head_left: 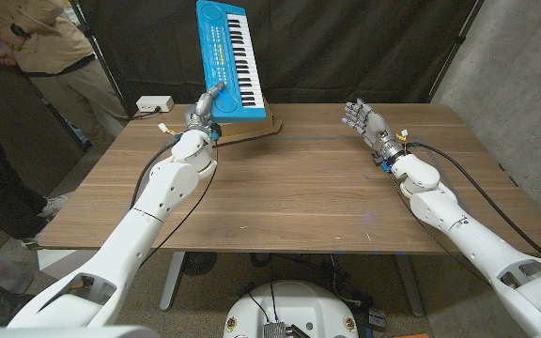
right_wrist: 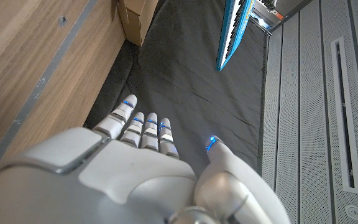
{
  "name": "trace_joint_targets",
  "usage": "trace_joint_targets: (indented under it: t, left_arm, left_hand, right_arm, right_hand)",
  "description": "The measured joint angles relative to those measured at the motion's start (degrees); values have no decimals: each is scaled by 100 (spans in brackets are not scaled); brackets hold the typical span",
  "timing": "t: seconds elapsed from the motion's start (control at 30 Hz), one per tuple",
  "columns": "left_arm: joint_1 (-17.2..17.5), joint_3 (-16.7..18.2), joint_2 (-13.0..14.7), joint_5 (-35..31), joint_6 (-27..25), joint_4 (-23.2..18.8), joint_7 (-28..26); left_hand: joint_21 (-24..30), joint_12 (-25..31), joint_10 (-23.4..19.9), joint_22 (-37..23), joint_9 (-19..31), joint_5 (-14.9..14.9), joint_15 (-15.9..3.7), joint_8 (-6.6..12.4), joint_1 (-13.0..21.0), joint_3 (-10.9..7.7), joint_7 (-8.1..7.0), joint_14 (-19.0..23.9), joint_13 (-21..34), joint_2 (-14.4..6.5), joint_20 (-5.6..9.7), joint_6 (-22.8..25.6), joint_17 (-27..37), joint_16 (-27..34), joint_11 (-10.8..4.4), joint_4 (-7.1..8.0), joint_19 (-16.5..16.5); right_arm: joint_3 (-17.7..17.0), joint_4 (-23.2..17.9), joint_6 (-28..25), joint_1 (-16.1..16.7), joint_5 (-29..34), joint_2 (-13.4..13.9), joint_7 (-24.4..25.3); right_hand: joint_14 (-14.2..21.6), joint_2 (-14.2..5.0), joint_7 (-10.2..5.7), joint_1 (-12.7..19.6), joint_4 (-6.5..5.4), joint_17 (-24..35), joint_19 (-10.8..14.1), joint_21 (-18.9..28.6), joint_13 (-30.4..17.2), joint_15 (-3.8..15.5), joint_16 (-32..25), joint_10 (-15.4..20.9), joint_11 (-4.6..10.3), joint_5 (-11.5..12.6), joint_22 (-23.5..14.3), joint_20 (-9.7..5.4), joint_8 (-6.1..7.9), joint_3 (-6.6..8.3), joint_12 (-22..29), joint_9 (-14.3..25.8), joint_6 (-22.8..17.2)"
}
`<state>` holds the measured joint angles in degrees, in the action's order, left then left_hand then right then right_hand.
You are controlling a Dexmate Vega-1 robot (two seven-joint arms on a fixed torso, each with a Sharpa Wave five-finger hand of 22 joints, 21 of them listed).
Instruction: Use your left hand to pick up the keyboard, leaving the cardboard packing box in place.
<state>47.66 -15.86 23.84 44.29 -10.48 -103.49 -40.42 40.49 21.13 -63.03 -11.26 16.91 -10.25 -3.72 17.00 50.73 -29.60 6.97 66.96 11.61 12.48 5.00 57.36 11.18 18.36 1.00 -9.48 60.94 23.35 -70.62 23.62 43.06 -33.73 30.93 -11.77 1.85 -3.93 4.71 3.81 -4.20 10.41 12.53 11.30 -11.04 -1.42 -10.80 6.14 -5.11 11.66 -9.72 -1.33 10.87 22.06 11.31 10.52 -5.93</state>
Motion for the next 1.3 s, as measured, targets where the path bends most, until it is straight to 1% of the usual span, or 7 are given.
trace_joint_targets:
  t: [0.13, 0.23, 0.73, 0.77, 0.97, 1.3]
  left_arm:
    - [3, 3, 13, -58, 27, -24, 4]
    - [11, 9, 31, -113, 53, -62, 10]
    - [63, 40, 94, -318, 100, -245, 15]
    - [70, 44, 101, -335, 101, -268, 12]
    - [93, 61, 124, -415, 101, -360, -11]
    - [121, 88, 142, -524, 101, -455, -41]
  left_hand:
    - [22, -39, -10, 8, 1, 0, -14, -22, 0, 24, 19, 24, -1, 0, 0, 19, 6, 0, -10, 22, 0]
    - [22, -40, -21, 8, 0, 0, -25, -23, 1, 30, -1, 15, -2, -1, 0, 39, 16, 0, -21, 16, 0]
    - [92, -41, -24, 8, 28, 1, -31, -66, 5, 31, 0, 11, 12, -5, 0, 39, 1, -43, -24, 16, -21]
    - [106, -44, -24, 7, 28, 0, -31, -66, 5, 62, 0, 11, 22, -5, 1, 39, 6, -43, -24, 16, -22]
    - [128, -57, -46, 7, 28, 1, -30, -68, 5, 64, 0, 12, 40, -5, 12, 39, 16, -43, -3, 15, -51]
    - [155, -84, -51, 7, 27, 1, -23, -89, 6, 78, 1, 19, 36, -6, 10, 40, 16, -43, -8, 15, -51]
  right_arm:
    - [-5, -71, -9, 37, 7, 14, 31]
    - [-18, -147, -16, 78, 14, 32, 75]
    - [-62, -434, -39, 262, 26, 116, 210]
    - [-67, -453, -40, 275, 27, 122, 223]
    - [-86, -563, -44, 348, 30, 158, 268]
    - [-107, -704, -53, 441, 35, 199, 332]
  right_hand:
    - [0, 0, 0, 0, 0, 0, 0, 0, 0, 0, 0, 0, 0, 0, 0, 0, 0, 0, 0, 0, 0]
    - [0, 0, 0, 0, 0, 0, 0, 0, 0, 0, 0, 0, 0, 0, 0, 0, 0, 0, 0, 0, 0]
    - [0, 0, 0, 0, 0, 0, 0, 0, 0, 0, 0, 0, 0, 0, 0, 0, 0, 0, 0, 0, 0]
    - [0, 0, 0, 0, 0, 0, 0, 0, 0, 0, 0, 0, 0, 0, 0, 0, 0, 0, 0, 0, 0]
    - [0, 0, 0, 0, 0, 0, 0, 0, 0, 0, 0, 0, 0, 0, 0, 0, 0, 0, 0, 0, 0]
    - [0, 0, 0, 0, 0, 0, 0, 0, 0, 0, 0, 0, 0, 0, 0, 0, 0, 0, 0, 0, 0]
